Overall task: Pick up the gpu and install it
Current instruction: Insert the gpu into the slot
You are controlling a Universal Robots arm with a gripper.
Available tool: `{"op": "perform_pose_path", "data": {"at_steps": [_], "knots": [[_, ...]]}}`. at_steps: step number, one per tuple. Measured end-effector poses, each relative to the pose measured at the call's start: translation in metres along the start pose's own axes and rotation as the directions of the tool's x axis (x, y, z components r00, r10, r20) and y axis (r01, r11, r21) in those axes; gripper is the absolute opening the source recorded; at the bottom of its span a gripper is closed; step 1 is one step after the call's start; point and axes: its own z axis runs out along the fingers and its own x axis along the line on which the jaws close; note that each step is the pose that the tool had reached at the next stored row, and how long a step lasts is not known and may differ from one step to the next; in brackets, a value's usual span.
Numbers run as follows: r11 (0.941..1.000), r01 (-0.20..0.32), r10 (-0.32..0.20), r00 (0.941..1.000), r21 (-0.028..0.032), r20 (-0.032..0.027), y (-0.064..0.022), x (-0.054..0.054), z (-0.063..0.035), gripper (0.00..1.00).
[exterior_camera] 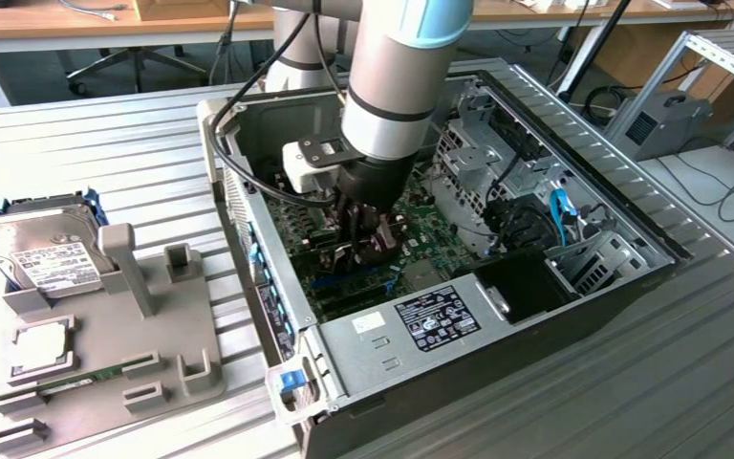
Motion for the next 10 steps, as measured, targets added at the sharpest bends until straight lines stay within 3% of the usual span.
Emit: {"op": "perform_pose_path", "data": {"at_steps": [2, 3, 6, 10], "knots": [[1.0, 0.0, 0.0, 1.0, -0.0001, -0.0003, 0.0, 0.0, -0.0001, 0.39], [1.0, 0.0, 0.0, 1.0, -0.0002, -0.0003, 0.0, 0.0, -0.0001, 0.46], [1.0, 0.0, 0.0, 1.0, -0.0002, -0.0043, 0.0002, -0.001, -0.0029, 0.46], [1.0, -0.001, 0.001, 0.9999, 0.0002, -0.0146, 0.0007, -0.007, -0.0192, 0.46]]}}
